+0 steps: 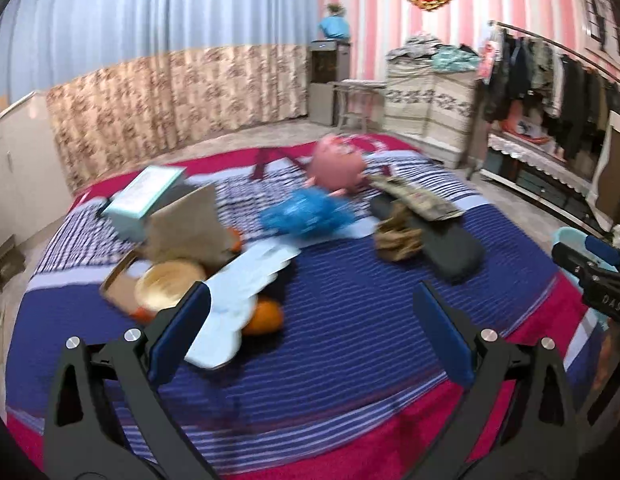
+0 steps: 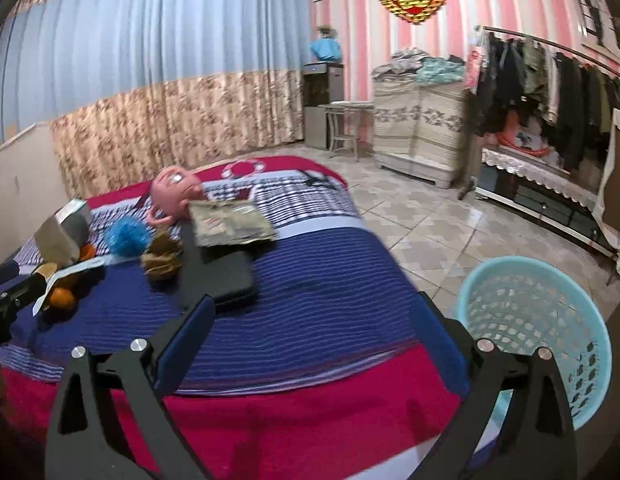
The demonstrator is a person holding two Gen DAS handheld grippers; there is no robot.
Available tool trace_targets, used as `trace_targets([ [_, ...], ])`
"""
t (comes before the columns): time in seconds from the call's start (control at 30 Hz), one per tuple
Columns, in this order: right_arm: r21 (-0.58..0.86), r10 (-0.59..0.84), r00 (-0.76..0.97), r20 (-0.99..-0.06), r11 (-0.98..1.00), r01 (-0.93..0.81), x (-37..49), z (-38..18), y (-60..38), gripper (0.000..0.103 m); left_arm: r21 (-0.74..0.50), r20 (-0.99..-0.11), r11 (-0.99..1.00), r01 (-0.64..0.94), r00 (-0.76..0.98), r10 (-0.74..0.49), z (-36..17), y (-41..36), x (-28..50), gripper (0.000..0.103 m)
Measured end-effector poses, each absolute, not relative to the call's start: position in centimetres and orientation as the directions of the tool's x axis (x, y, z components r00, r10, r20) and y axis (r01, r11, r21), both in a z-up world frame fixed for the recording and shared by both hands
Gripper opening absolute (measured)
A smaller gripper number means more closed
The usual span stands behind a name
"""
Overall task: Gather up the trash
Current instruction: 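Move both tools back over the bed toward the remaining trash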
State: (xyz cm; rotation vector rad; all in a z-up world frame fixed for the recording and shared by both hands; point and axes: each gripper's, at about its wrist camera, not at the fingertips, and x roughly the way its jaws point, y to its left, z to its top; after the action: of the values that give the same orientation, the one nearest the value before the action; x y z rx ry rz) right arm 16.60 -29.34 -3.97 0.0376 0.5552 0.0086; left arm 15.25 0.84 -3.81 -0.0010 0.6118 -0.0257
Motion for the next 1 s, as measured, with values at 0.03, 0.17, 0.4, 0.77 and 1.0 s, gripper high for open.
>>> trace_targets([
  [0.03, 0.035, 0.026, 0.847, -0.532, 0.999, -0.009, 16.8, -4.1, -28.7, 0.096, -0.009, -0.581, 1.0, 0.009, 0.814, -0.013, -4.1, 1.7, 15.1, 0.097],
  [0.17, 0.024, 0.039, 0.838, -0.545, 0.999, -0.032, 16.9, -4.6, -27.1, 0.096, -0.013, -0.616, 0.999, -0.033, 0.788, 0.018, -5.6, 4.7, 14.7, 0.097],
  [0.4, 0.013, 0.051, 0.814, -0.579, 0.998, -0.054, 17.3, -5.5, -26.2, 0.096, -0.076, -0.675, 0.995, -0.064, 0.738, -0.004, -7.8, 7.5, 15.7, 0.097],
  [0.77, 0.019, 0.051, 0.793, -0.607, 0.999, -0.05, 17.8, -6.0, -25.8, 0.096, -0.128, -0.71, 0.991, 0.047, 0.693, -0.124, -8.7, 7.4, 18.4, 0.08],
  [1.0, 0.014, 0.044, 0.794, -0.607, 0.999, -0.045, 17.9, -6.0, -26.0, 0.096, -0.132, -0.72, 0.986, 0.105, 0.673, -0.168, -8.5, 7.8, 18.5, 0.072],
])
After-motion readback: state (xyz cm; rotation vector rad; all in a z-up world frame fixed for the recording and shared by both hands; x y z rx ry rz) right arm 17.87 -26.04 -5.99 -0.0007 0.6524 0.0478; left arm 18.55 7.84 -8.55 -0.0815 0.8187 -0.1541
